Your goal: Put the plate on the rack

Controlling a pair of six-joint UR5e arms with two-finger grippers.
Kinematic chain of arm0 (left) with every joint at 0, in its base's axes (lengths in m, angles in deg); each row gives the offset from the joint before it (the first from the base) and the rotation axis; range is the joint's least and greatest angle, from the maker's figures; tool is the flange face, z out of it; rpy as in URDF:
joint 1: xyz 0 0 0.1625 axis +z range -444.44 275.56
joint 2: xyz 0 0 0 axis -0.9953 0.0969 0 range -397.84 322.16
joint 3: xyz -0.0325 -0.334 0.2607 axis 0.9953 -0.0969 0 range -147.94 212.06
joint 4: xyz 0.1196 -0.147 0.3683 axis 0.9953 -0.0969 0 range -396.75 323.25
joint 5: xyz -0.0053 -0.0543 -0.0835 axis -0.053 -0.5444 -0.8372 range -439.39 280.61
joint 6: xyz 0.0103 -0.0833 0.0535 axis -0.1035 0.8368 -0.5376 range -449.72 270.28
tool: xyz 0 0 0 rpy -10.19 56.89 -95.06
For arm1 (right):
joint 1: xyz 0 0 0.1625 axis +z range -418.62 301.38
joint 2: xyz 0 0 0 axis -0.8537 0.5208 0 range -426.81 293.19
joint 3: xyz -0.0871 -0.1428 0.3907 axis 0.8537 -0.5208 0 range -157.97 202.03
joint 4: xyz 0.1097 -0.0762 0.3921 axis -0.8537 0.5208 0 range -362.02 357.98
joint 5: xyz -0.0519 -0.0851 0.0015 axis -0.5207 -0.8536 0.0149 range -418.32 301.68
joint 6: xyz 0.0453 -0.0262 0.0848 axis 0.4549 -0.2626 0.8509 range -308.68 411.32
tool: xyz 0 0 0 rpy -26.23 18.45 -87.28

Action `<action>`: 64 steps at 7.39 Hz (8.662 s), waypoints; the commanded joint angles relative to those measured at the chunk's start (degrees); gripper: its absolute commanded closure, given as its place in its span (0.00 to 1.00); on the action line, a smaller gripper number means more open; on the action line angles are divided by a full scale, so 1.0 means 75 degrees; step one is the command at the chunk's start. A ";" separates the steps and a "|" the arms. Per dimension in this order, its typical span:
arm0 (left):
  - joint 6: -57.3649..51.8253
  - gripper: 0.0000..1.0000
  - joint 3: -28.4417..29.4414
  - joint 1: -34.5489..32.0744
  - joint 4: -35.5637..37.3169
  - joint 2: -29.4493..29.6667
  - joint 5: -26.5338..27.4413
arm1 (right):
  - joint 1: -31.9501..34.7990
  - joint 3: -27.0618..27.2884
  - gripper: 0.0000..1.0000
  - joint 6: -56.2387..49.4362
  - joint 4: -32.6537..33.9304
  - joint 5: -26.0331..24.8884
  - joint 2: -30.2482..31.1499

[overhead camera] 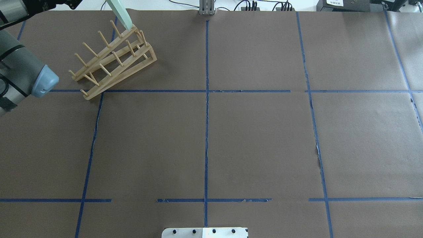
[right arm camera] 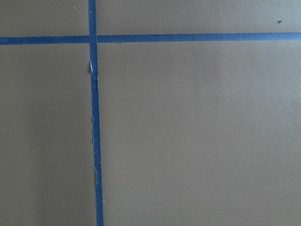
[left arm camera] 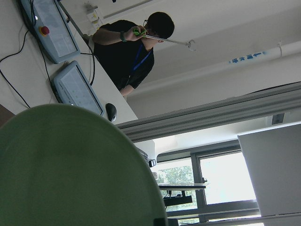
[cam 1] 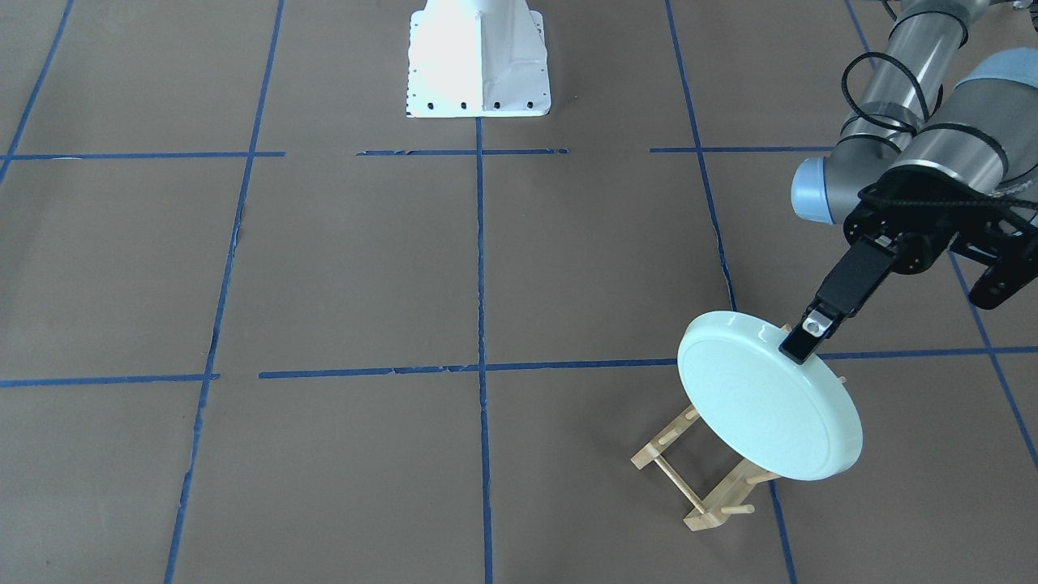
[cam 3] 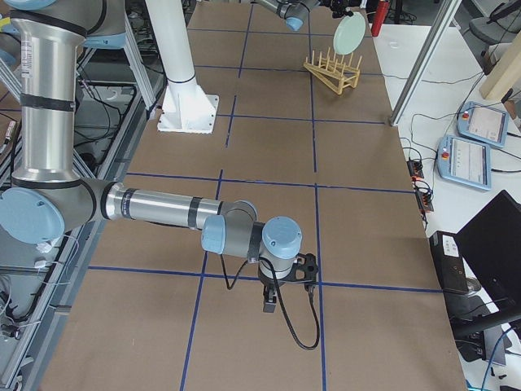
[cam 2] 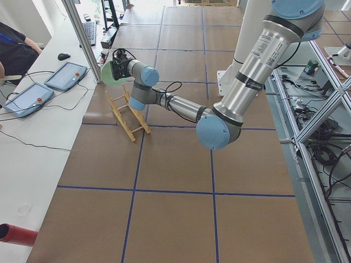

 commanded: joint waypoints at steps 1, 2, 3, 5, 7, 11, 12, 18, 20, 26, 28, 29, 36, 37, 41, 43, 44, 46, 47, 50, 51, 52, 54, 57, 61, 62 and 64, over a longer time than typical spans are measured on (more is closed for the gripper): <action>-0.0006 1.00 0.0255 0.0098 -0.0052 0.0053 0.0124 | -0.0001 0.0000 0.00 0.0000 0.0000 0.0000 0.0000; -0.0017 1.00 0.0326 0.0098 -0.0052 0.0041 0.0124 | -0.0001 0.0000 0.00 0.0000 0.0000 0.0000 0.0000; -0.0040 1.00 0.0477 0.0098 -0.0052 0.0041 0.0124 | -0.0001 0.0000 0.00 0.0000 0.0000 0.0000 0.0000; -0.0052 1.00 0.0607 0.0098 -0.0052 0.0064 0.0124 | -0.0001 0.0000 0.00 0.0000 0.0000 0.0000 0.0000; -0.0052 1.00 0.0910 0.0121 -0.0052 0.0169 0.0124 | -0.0001 0.0000 0.00 0.0000 0.0000 0.0000 0.0000; -0.0076 1.00 0.1439 0.0215 -0.0052 0.0369 0.0124 | 0.0011 0.0000 0.00 0.0000 0.0000 0.0000 0.0000; -0.0087 1.00 0.1509 0.0285 -0.0052 0.0358 0.0136 | 0.0011 0.0000 0.00 0.0000 0.0000 0.0000 0.0000; -0.1114 0.00 0.1674 0.0578 -0.0028 0.0287 0.0498 | -0.0001 0.0000 0.00 0.0000 0.0000 0.0000 0.0000; -0.1154 0.00 0.1709 0.0590 -0.0005 0.0275 0.0488 | -0.0001 0.0000 0.00 0.0000 0.0000 0.0000 0.0000; -0.4625 0.00 -0.0184 -0.0638 0.2741 -0.0846 -0.1943 | -0.0001 0.0000 0.00 0.0000 0.0012 0.0000 0.0000; -0.6115 0.00 -0.0784 -0.1363 0.3170 -0.1595 -0.2953 | -0.0001 0.0000 0.00 0.0000 0.0000 0.0000 0.0000; -0.6877 0.00 -0.1030 -0.1668 0.3403 -0.1913 -0.3341 | 0.0011 0.0000 0.00 0.0000 0.0000 0.0000 0.0000; -1.3274 0.00 -0.2440 -0.3195 0.9943 -0.2725 -0.3837 | 0.0011 0.0000 0.00 0.0000 0.0000 0.0000 0.0000; -1.4315 0.00 -0.2184 -0.3288 1.0698 -0.2585 -0.3779 | -0.0001 0.0000 0.00 0.0000 0.0000 0.0000 0.0000; -1.5028 0.00 -0.1572 -0.4058 1.2011 -0.2971 -0.3918 | -0.0001 0.0000 0.00 0.0000 0.0000 0.0000 0.0000; -1.6581 0.00 -0.1537 -0.4318 1.2311 -0.3540 -0.4164 | 0.0011 0.0000 0.00 0.0000 0.0000 0.0000 0.0000; -1.6599 0.00 -0.1548 -0.4331 1.2323 -0.3823 -0.4165 | -0.0001 0.0000 0.00 0.0000 0.0000 0.0000 0.0000; -1.6553 0.00 -0.1607 -0.4331 1.2346 -0.4224 -0.4688 | -0.0001 0.0000 0.00 0.0000 0.0000 0.0000 0.0000; -1.6518 0.00 -0.1619 -0.4320 1.2381 -0.4283 -0.4773 | -0.0001 0.0000 0.00 0.0000 0.0000 0.0000 0.0000; -1.6377 0.00 -0.2085 -0.4332 1.2672 -0.4295 -0.4763 | 0.0011 0.0000 0.00 0.0000 0.0000 0.0000 0.0000; -1.6377 0.00 -0.2192 -0.4320 1.2907 -0.4283 -0.4739 | -0.0001 0.0000 0.00 0.0000 0.0000 0.0000 0.0000; -1.6377 0.00 -0.2193 -0.4320 1.2909 -0.4283 -0.4739 | 0.0011 0.0000 0.00 0.0000 0.0000 0.0000 0.0000; -1.6377 0.00 -0.2193 -0.4320 1.2909 -0.4283 -0.4739 | 0.0011 0.0000 0.00 0.0000 0.0000 0.0000 0.0000; -1.6388 0.00 -0.2182 -0.4308 1.2886 -0.4236 -0.4716 | -0.0001 0.0000 0.00 0.0000 0.0012 0.0000 0.0000; -1.6388 0.00 -0.2193 -0.4320 1.2886 -0.4201 -0.4716 | -0.0001 0.0000 0.00 0.0012 0.0000 0.0000 0.0000; -1.6388 0.00 -0.2182 -0.4308 1.2886 -0.4189 -0.4716 | 0.0011 0.0000 0.00 0.0000 0.0000 0.0000 0.0000; -1.6388 0.00 -0.2193 -0.4308 1.2886 -0.4178 -0.4716 | 0.0011 0.0000 0.00 0.0000 0.0000 0.0000 0.0000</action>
